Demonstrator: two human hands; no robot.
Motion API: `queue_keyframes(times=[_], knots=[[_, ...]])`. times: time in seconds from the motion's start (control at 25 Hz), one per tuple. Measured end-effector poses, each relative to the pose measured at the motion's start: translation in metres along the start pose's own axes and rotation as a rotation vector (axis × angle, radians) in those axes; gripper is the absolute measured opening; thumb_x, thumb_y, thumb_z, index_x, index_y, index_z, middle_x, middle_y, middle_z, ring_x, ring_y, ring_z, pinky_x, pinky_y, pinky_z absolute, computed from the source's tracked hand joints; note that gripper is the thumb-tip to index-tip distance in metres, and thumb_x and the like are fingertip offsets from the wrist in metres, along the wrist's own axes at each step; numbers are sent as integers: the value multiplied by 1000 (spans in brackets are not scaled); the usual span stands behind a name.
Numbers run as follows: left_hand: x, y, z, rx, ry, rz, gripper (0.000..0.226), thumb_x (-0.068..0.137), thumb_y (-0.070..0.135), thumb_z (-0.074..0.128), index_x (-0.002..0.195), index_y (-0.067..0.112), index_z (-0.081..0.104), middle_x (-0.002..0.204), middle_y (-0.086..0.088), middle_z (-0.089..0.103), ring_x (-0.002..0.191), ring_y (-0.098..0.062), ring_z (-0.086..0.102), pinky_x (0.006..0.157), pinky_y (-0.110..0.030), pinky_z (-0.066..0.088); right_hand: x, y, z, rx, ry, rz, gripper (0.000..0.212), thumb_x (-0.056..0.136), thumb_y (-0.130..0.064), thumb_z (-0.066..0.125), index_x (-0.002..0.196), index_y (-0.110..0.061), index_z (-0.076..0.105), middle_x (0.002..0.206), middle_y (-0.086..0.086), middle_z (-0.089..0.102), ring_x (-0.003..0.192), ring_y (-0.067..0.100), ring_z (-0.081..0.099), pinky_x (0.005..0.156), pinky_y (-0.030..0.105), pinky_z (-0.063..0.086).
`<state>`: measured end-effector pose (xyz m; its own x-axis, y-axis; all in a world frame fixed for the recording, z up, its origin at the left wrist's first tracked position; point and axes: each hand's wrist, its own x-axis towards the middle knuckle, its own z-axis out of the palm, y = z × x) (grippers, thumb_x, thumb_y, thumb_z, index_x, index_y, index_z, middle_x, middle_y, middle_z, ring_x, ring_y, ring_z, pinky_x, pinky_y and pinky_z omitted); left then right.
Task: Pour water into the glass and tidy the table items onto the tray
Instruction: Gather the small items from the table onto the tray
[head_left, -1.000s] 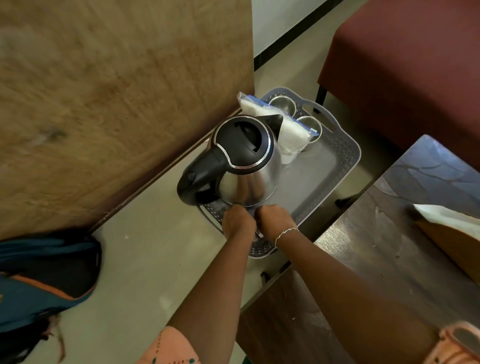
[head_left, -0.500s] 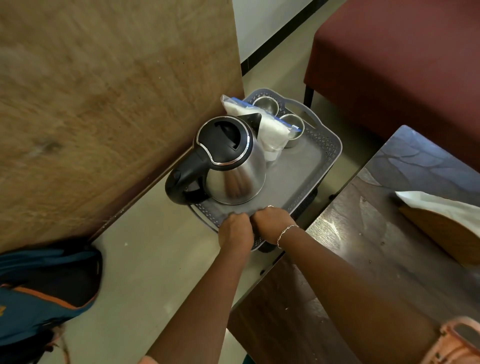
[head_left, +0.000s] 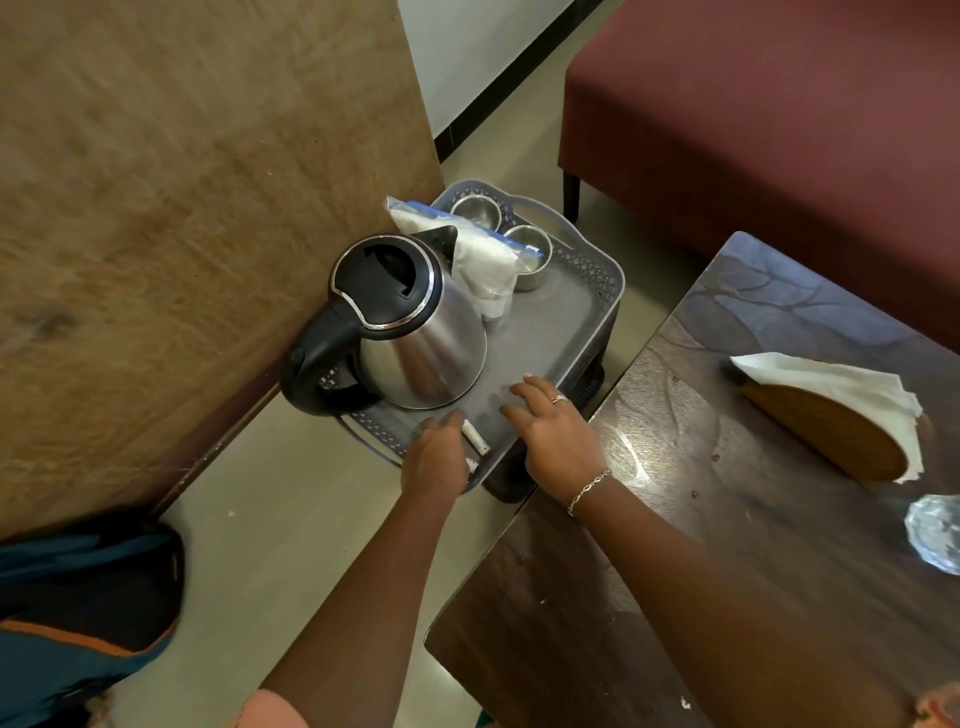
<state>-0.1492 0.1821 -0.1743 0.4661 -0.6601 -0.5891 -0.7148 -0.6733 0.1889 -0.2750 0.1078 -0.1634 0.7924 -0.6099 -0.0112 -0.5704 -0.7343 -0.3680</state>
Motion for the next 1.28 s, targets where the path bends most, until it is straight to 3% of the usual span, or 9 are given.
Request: queue_keyframes(times=[0.12,0.24,0.36,0.48,0.56,0.68,0.8,0.96,1.28], knots=[[2,-1,2,67,-28,56,50,88,9,51,134,27,44,127,-16,42,106,-35,54,89,-39,43,-12,4,-2,19,52,70,41,56,11,74,95,-2,70,106,21,67,107,39,60,85,43,52],[1,-4,2,83,-19,61,35,82,9,59,115,18,60,119,-14,47,98,-33,57,83,-37,46,-26,9,-3,77,44,139,39,66,8,68,104,0,66,115,23,62,116,41,54,89,48,51],[0,-7,2,79,-1,60,35,81,7,60,115,18,60,119,-14,47,99,-33,56,83,-38,46,-34,13,-3,55,57,187,45,72,4,63,117,-2,59,126,22,57,123,40,47,95,49,45],[-2,-10,7,98,45,100,42,85,5,55,123,23,56,119,-13,46,102,-31,53,85,-38,45,-36,18,-2,0,41,225,53,82,-3,57,133,-5,43,141,20,42,135,38,32,110,47,23],[-4,-11,12,130,69,158,39,89,9,53,125,23,53,121,-13,45,108,-29,48,87,-39,45,-41,22,-1,-37,-13,252,55,92,-20,47,142,-8,26,151,17,24,142,31,8,115,41,4],[-4,-12,15,163,96,204,38,96,29,44,132,18,45,134,-14,40,122,-28,38,93,-40,40,-50,30,-1,-93,-79,278,61,96,-36,35,146,-11,9,155,13,4,138,25,-16,116,40,-6],[-1,-15,15,203,56,261,44,99,36,31,139,18,38,151,-8,28,137,-23,24,105,-40,33,-59,30,-6,-106,-103,277,65,95,-43,30,146,-11,5,155,12,-3,137,23,-20,115,39,-9],[1,-18,15,216,-59,283,48,100,36,25,145,19,27,158,-1,11,145,-19,9,114,-41,23,-78,37,-14,-92,-122,291,66,95,-45,27,146,-12,0,155,12,-8,136,22,-23,114,37,-12],[-4,-16,15,113,-73,295,49,101,38,22,144,17,29,157,0,15,145,-17,8,116,-40,16,-121,61,-25,-122,-152,334,67,95,-48,24,145,-14,-4,155,11,-11,134,22,-26,113,36,-13]])
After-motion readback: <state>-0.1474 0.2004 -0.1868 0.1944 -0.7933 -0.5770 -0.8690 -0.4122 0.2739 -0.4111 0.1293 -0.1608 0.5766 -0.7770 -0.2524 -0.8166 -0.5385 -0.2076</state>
